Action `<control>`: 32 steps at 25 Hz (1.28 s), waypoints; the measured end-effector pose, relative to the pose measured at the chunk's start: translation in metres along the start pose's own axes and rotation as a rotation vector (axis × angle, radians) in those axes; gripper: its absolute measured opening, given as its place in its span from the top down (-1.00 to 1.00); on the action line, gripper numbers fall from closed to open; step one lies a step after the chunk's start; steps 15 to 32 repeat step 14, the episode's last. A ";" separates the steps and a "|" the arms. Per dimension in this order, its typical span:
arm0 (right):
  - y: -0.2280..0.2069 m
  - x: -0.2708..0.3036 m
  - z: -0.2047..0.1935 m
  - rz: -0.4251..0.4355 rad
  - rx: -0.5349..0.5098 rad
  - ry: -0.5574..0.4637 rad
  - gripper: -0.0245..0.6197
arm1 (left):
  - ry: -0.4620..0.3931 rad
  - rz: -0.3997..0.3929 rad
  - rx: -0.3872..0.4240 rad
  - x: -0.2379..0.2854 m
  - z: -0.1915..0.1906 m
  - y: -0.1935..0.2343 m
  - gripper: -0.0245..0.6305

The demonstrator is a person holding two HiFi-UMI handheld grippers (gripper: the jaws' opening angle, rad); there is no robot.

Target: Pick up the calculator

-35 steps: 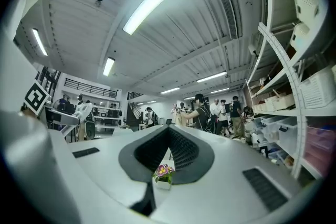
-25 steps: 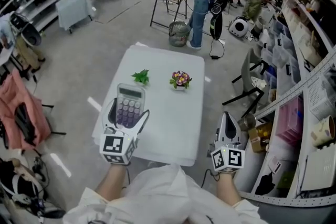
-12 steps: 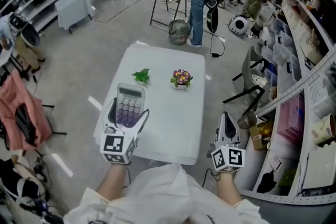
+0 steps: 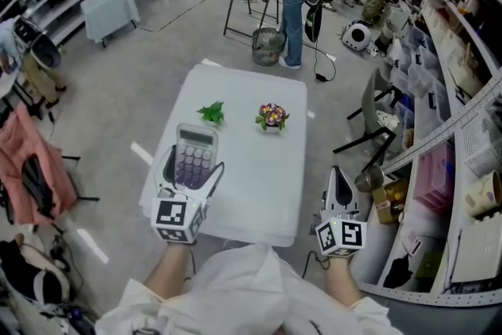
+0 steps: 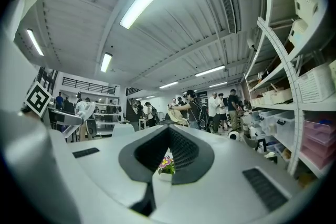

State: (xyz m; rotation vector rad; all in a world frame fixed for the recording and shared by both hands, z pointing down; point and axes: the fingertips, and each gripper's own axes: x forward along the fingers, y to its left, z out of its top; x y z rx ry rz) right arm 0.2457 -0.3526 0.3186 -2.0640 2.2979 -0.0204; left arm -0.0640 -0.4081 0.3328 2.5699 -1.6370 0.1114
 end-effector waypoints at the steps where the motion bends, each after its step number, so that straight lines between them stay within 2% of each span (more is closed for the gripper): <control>1: 0.000 0.001 0.000 0.000 0.001 0.001 0.87 | 0.001 0.000 0.000 0.001 0.000 0.000 -0.58; 32: -0.002 0.009 -0.003 0.004 0.008 0.010 0.87 | 0.022 0.000 0.000 0.010 -0.004 -0.003 -0.58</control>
